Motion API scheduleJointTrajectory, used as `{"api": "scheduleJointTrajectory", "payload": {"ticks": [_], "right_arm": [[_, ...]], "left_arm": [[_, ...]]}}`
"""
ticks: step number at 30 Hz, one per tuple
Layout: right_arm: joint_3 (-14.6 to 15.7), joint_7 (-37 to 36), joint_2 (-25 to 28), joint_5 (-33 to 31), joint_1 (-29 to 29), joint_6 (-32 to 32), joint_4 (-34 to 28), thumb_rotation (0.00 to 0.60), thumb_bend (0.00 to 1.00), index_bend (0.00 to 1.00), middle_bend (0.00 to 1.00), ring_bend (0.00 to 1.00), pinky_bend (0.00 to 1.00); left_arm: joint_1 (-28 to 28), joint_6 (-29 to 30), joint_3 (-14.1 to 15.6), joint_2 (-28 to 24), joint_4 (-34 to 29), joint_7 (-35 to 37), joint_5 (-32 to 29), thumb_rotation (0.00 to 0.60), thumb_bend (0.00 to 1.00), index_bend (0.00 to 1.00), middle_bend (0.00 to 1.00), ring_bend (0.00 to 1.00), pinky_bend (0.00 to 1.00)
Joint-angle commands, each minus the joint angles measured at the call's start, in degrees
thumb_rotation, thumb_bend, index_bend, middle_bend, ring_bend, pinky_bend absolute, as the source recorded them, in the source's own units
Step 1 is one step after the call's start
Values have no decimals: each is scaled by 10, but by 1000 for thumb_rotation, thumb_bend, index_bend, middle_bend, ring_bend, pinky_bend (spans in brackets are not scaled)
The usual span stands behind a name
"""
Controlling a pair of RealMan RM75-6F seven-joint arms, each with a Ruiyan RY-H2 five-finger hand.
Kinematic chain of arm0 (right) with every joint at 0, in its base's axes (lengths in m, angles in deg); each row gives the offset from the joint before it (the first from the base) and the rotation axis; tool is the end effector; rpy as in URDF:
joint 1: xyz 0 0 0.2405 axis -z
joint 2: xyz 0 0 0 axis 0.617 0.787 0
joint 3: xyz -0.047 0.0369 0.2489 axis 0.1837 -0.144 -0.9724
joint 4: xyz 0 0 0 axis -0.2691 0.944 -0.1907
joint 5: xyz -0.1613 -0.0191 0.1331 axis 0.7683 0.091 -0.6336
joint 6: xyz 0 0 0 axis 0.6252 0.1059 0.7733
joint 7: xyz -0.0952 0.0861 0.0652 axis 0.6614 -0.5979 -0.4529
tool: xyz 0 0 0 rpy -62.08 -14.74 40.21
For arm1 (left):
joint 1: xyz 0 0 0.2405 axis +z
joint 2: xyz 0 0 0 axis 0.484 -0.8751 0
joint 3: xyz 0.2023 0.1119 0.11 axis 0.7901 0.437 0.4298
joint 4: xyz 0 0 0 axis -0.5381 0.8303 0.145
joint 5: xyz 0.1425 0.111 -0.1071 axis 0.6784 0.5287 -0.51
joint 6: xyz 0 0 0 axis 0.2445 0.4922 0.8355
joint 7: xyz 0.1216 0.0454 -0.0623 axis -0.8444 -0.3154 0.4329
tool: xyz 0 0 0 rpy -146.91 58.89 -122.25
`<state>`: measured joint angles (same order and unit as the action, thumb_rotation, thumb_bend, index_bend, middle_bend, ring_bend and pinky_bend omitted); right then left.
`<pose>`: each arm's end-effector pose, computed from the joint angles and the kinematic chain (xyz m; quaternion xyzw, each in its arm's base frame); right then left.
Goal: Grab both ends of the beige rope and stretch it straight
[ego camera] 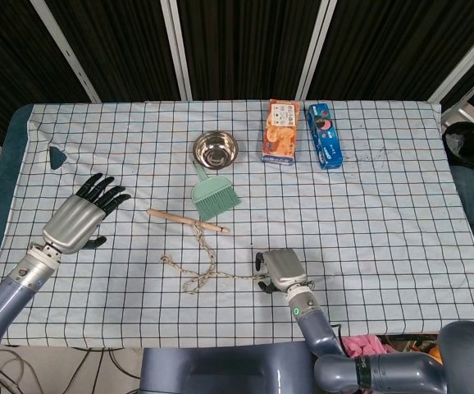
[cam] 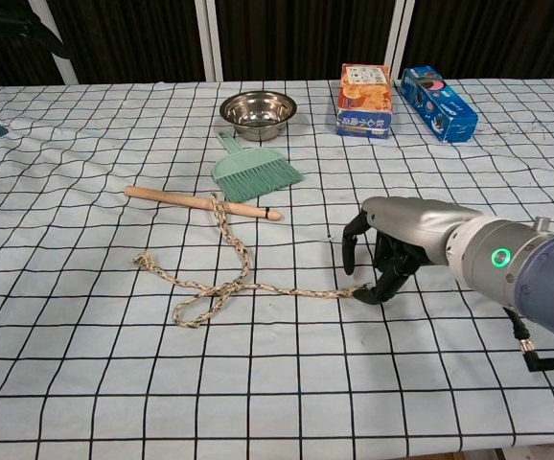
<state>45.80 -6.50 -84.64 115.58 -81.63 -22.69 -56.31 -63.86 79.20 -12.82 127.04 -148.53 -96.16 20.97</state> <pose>-0.1164 -0.2809 -0.0689 0.7173 -0.4932 0.2866 0.4001 -0.2021 0.3180 0.1208 -0.7903 -0.2148 -0.3491 0.4555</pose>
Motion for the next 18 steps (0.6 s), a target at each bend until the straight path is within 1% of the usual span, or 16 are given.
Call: {"api": "scheduleJointTrajectory", "payload": {"ticks": [1,18], "right_arm": [[1,1,-7,-3,-2,-1,10,600,254,481,1000,1000,1000],[2,-6,-34,-1,-4,4,43,600,272,513,1000,1000,1000]], "left_arm": [[0,0,0,1,1,0,0,600,124,160,133,29,17],[0,-5,-1,5,8,-2,-1,600,124,160,133,28,17]]}}
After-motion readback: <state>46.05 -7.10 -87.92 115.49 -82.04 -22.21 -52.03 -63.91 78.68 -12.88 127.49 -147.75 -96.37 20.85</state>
